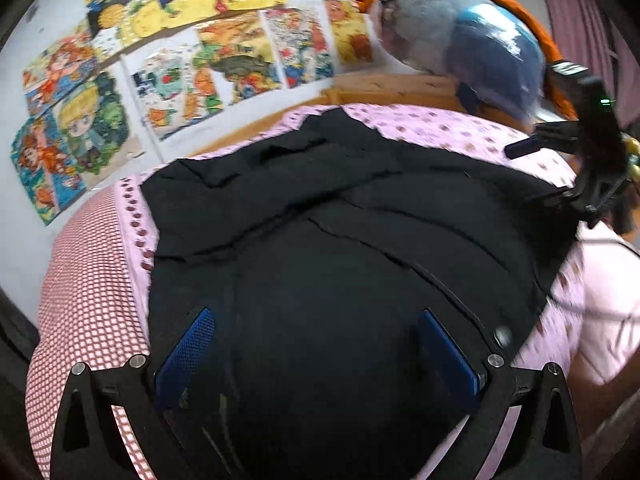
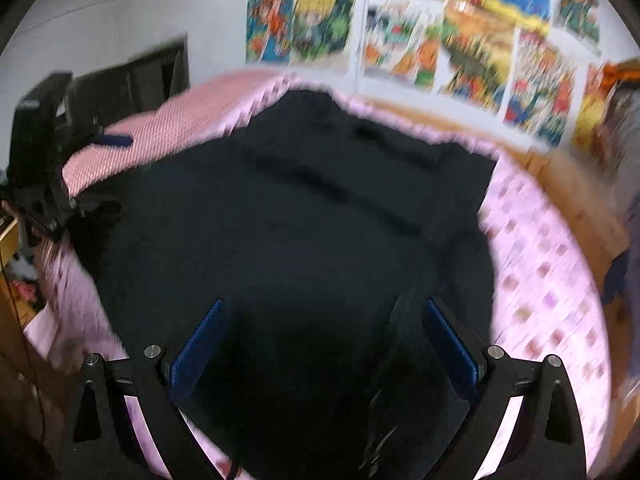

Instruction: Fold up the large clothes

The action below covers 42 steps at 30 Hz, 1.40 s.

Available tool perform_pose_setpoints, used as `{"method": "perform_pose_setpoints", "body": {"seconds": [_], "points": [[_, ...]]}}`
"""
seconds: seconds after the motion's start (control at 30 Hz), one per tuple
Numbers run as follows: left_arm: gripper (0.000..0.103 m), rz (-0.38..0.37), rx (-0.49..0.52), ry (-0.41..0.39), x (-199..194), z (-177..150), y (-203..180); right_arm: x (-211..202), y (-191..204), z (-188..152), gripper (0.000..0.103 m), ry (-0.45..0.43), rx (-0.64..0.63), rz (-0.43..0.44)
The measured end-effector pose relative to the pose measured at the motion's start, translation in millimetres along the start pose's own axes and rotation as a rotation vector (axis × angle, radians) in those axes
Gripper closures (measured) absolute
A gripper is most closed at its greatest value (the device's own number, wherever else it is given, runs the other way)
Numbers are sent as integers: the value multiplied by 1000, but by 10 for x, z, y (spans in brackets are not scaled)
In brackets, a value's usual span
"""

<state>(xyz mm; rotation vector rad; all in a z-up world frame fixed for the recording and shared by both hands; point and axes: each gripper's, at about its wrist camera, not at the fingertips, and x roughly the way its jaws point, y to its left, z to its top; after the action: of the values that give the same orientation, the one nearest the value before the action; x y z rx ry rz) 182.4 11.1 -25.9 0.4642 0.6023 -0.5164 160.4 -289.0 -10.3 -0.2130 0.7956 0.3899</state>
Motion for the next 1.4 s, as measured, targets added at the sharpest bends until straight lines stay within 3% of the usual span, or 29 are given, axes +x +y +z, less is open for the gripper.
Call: {"method": "perform_pose_setpoints", "body": {"seconds": [0.17,0.53,0.77,0.97,1.1,1.4], "points": [[0,-14,98,-11,-64,-112,-203,4,63,-262,7,81,10,37],[0,-58,115,7,-215,-321,-316,-215,292,-413,7,87,-45,-17],[0,-69,119,78,-202,-579,-322,-206,505,-489,7,125,-102,-34],[0,-28,164,93,-158,-727,-392,-115,470,-519,7,162,-67,-57],[0,3,142,88,-139,-737,-372,-49,486,-539,7,174,-69,-54],[0,64,168,78,-121,-826,-405,55,621,-613,3,194,-161,-100]]}}
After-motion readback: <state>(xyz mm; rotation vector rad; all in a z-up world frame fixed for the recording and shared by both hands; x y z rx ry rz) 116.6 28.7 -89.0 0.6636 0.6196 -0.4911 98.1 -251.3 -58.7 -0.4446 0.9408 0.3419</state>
